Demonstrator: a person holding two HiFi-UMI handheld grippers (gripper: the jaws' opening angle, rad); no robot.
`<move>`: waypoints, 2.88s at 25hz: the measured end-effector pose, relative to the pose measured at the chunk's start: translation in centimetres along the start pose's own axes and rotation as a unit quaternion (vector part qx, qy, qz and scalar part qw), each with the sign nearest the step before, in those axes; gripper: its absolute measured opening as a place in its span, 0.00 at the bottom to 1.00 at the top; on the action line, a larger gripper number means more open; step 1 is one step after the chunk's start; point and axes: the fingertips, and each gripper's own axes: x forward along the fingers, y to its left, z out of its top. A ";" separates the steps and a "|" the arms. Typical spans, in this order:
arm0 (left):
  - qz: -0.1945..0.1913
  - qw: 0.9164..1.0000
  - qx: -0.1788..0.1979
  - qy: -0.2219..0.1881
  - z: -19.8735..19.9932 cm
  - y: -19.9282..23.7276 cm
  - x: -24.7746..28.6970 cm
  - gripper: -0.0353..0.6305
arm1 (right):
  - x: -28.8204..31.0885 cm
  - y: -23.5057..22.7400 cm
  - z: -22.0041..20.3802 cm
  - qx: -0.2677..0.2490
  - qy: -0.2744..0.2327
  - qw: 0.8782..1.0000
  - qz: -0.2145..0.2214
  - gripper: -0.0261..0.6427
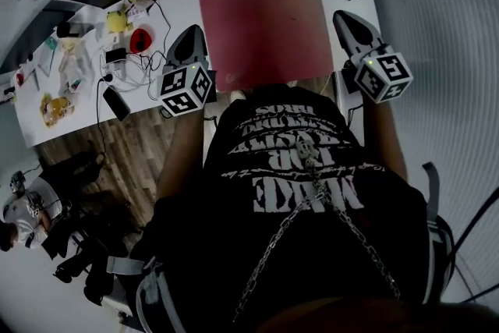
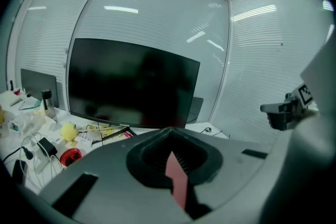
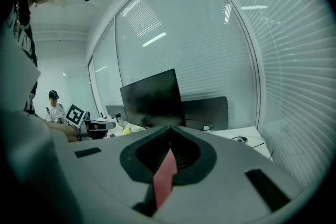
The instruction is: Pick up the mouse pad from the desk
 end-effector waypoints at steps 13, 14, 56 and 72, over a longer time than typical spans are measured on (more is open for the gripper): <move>0.062 0.994 -0.021 0.085 -7.3 2.7 5.1 0.06 | 8.0 -4.1 -6.1 -0.015 0.097 0.994 0.043 0.04; 0.061 0.993 -0.023 0.099 -8.3 3.3 5.8 0.06 | 8.5 -4.7 -6.9 -0.019 0.109 0.993 0.031 0.04; 0.011 0.927 0.010 0.376 -23.5 5.7 14.4 0.13 | 12.5 -9.8 -26.9 0.079 0.370 0.926 -0.017 0.12; -0.021 0.993 0.026 0.112 -5.7 -1.1 4.2 0.14 | 3.6 -4.4 -9.5 0.083 0.147 0.985 0.038 0.12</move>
